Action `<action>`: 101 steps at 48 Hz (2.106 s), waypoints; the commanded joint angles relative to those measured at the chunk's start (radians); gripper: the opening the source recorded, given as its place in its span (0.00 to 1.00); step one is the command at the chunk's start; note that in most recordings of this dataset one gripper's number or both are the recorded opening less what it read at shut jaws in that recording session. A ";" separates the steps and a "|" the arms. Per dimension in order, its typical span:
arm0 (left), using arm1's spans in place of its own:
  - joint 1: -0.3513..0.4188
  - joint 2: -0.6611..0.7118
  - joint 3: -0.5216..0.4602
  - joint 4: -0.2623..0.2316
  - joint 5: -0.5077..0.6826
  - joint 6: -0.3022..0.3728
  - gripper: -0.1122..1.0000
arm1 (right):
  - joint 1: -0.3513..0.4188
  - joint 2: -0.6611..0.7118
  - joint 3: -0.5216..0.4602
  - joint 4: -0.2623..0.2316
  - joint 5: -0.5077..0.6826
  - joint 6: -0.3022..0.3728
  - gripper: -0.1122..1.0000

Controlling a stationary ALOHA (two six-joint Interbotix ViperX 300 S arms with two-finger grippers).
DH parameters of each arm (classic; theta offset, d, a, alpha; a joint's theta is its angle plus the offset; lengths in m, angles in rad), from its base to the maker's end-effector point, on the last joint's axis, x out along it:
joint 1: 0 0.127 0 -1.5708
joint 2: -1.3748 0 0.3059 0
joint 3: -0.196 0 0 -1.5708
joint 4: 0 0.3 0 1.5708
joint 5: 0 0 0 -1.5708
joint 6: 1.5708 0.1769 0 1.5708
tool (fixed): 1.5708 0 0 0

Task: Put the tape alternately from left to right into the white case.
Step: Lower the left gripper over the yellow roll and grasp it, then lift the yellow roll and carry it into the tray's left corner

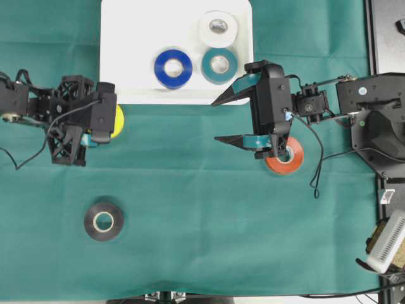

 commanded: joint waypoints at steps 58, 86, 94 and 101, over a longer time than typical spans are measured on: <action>-0.092 -0.141 -0.132 -0.002 0.179 0.005 0.07 | 0.000 -0.008 -0.023 0.003 -0.008 0.017 0.83; 0.003 -0.163 -0.147 0.002 0.238 0.018 0.07 | 0.000 -0.009 -0.029 0.003 -0.008 0.018 0.83; 0.092 -0.138 -0.164 0.003 0.225 0.018 0.07 | 0.000 -0.009 -0.029 0.003 -0.008 0.018 0.83; 0.160 -0.098 -0.187 0.002 0.219 0.018 0.07 | 0.000 -0.009 -0.029 0.003 -0.008 0.018 0.83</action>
